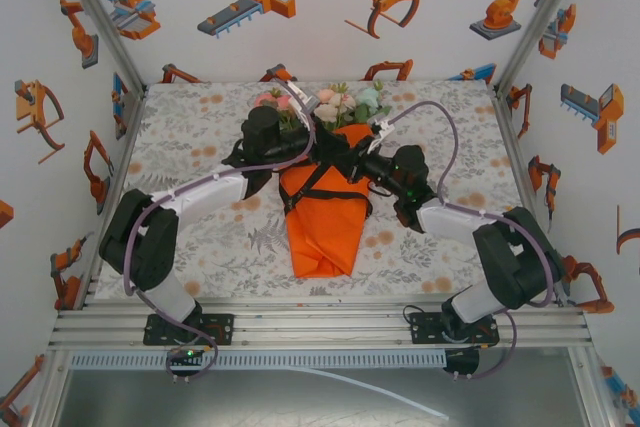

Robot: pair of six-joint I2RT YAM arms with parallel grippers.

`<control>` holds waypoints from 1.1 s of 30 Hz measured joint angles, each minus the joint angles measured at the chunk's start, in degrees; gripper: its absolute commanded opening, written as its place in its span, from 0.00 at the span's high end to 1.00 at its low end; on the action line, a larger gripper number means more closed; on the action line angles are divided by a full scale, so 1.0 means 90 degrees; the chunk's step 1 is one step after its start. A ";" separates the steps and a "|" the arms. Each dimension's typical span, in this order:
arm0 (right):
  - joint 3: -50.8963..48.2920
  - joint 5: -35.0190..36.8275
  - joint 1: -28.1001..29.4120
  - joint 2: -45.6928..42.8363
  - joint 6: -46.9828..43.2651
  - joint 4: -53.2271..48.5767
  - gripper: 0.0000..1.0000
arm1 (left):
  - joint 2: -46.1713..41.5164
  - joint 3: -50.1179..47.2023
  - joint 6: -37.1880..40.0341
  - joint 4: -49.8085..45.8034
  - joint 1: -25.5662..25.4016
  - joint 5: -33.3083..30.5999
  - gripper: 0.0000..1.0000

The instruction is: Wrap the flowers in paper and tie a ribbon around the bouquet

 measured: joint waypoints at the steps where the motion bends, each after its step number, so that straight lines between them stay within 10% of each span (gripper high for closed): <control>1: -0.0002 0.0007 0.0000 -0.0012 -0.0002 0.0012 1.00 | -0.0066 -0.0002 -0.0005 -0.0029 0.0022 -0.0124 0.47; 13: 0.0289 0.0306 -0.0002 -0.1071 -0.0554 -0.0918 1.00 | -0.1122 -0.0306 -0.0202 -0.2164 0.0996 -0.3852 0.33; 33: 0.2710 0.0180 0.0393 -0.1336 -0.1280 -0.2752 1.00 | -0.0937 -0.1054 -0.0656 -0.2688 0.1236 -0.3925 0.33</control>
